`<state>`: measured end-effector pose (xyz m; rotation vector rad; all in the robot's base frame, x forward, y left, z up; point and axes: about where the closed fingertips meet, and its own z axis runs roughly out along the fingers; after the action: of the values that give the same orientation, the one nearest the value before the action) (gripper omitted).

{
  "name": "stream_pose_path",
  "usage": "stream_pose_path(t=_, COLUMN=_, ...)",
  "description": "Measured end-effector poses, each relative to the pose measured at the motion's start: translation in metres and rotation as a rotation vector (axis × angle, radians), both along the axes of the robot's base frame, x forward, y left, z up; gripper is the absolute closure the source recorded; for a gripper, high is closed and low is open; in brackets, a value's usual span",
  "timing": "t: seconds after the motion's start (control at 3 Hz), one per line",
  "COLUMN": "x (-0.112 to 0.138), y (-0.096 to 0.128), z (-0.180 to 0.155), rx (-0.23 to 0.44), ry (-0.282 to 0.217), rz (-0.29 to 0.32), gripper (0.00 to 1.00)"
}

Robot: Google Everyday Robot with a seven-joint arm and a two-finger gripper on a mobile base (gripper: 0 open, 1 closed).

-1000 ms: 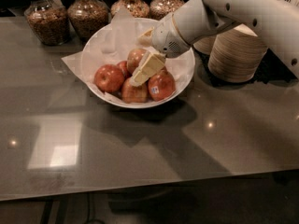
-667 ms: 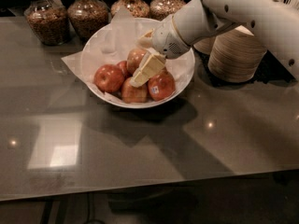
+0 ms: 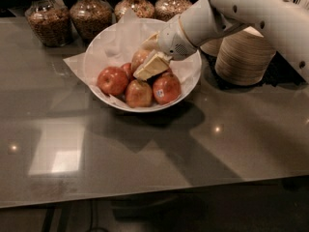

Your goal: Pick apple from white bowl

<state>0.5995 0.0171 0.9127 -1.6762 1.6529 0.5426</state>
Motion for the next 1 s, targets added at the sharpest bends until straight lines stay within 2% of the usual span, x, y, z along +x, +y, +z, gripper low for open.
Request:
stream_pose_path(t=0.33, x=0.0, y=0.0, z=0.0, rx=0.0, ry=0.0, rz=0.0, gripper=0.81)
stream_pose_path(t=0.67, x=0.0, y=0.0001, z=0.0, rx=0.0, ry=0.0, rz=0.0, gripper=1.0)
stream_pose_path(t=1.0, x=-0.0001, y=0.0003, z=0.0, rx=0.0, ry=0.0, rz=0.001, gripper=1.0)
